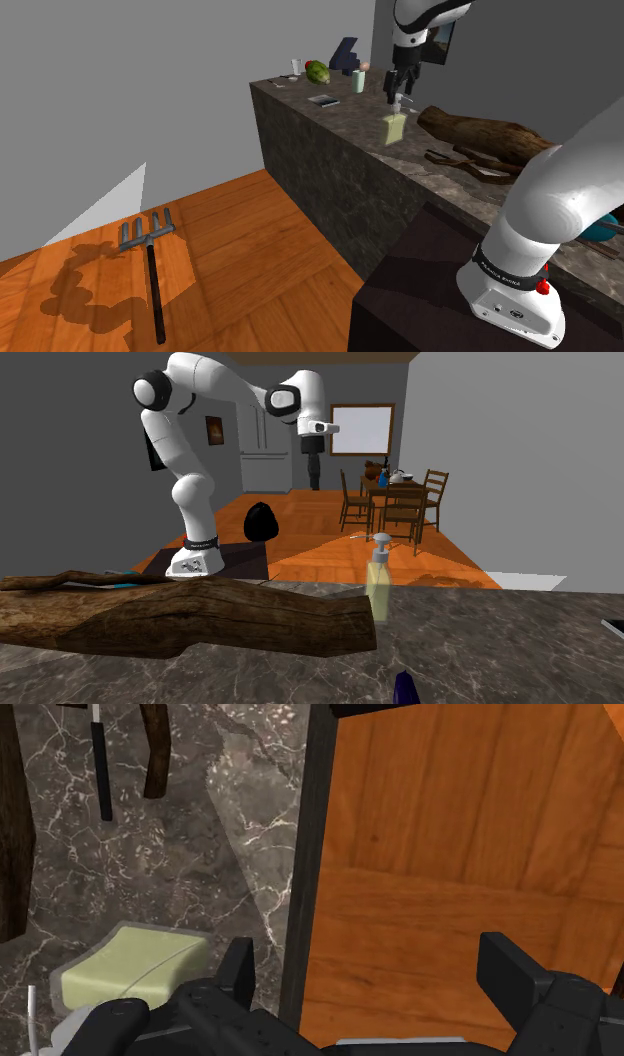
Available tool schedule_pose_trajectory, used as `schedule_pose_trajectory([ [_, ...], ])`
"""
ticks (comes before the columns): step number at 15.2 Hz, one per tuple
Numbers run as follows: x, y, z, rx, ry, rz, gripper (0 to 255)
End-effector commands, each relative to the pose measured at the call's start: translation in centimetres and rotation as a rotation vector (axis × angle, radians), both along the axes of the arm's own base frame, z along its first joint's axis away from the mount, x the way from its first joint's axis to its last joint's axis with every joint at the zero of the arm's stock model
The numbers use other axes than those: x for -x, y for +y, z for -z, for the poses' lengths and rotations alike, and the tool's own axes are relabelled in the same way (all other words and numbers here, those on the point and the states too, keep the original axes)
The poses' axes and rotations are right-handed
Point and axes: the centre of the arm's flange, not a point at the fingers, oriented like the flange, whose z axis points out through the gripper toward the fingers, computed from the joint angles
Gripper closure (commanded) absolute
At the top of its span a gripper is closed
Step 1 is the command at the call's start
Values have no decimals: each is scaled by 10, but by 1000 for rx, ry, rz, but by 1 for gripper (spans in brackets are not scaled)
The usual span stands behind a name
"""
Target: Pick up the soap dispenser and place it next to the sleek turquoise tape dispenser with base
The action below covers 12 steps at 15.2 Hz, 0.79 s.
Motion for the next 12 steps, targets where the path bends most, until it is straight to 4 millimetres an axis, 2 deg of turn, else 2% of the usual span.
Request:
schedule_pose_trajectory([
  [1, -14, -23, 7, 4, 2, 10, 0],
  [12, -76, -150, 40, 17, 15, 65, 0],
])
